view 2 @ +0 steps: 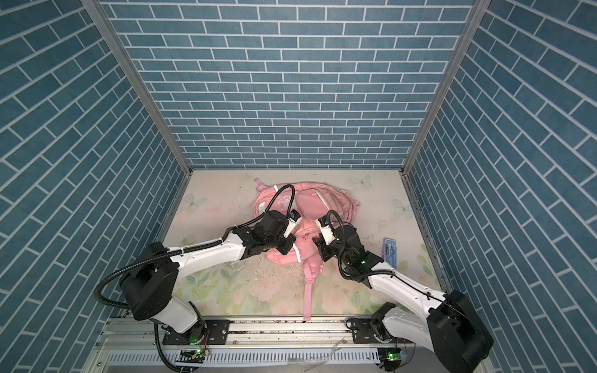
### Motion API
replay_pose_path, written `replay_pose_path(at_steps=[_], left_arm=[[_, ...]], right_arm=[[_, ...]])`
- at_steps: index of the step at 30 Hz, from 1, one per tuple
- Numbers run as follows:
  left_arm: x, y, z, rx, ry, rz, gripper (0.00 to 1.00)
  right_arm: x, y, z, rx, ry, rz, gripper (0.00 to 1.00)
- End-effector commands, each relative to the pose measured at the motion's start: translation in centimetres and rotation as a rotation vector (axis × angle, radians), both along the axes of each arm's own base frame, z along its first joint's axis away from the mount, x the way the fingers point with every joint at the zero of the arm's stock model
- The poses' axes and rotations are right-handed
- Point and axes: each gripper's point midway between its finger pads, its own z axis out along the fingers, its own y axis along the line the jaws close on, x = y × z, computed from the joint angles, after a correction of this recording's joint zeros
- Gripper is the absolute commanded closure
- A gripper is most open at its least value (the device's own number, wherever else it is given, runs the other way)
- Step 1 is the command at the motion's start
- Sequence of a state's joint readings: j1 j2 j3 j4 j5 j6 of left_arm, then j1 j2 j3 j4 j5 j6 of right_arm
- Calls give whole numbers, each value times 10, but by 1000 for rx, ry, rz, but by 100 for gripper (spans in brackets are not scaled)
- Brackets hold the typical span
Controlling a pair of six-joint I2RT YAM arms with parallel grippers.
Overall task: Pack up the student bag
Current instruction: 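Grasp the zipper pull with the right gripper while the left holds the bag edge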
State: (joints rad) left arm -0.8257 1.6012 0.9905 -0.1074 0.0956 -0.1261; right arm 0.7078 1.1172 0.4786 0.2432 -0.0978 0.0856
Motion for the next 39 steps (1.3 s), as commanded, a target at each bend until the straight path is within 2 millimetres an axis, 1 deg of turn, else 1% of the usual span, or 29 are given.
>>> replay_pose_path(at_steps=[1, 3, 7, 10, 14, 18, 20, 23, 26, 28, 30, 35, 39], left_arm=[[5, -30, 39, -202, 47, 67, 100], [5, -36, 44, -230, 50, 68, 100], [6, -41, 50, -255, 57, 74, 100], [6, -43, 51, -265, 61, 70, 100], [9, -49, 48, -274, 78, 75, 100], [11, -56, 50, -287, 85, 71, 100], [11, -56, 49, -287, 89, 73, 100], [11, -55, 50, -287, 85, 76, 100], [10, -53, 49, -284, 86, 78, 100], [10, -53, 47, -276, 85, 79, 100], [11, -53, 47, -274, 85, 79, 100], [11, -52, 46, -261, 85, 76, 100], [10, -50, 47, -254, 83, 74, 100]], right_arm=[[4, 14, 10, -42, -182, 44, 66], [3, 16, 5, -47, -217, 43, 66], [6, 9, 0, -30, -257, -7, 68], [7, 10, -3, -46, -296, -15, 68], [15, 7, -11, -98, -347, -73, 66], [19, 7, -8, -89, -389, -116, 63], [27, -2, -8, -97, -398, -196, 64], [39, -17, -12, -137, -393, -314, 69], [44, -31, -13, -154, -379, -406, 71], [43, -37, -13, -146, -375, -435, 71], [39, -39, -11, -125, -379, -421, 72], [23, -32, -10, -79, -397, -307, 72], [21, -42, -13, -76, -396, -313, 71]])
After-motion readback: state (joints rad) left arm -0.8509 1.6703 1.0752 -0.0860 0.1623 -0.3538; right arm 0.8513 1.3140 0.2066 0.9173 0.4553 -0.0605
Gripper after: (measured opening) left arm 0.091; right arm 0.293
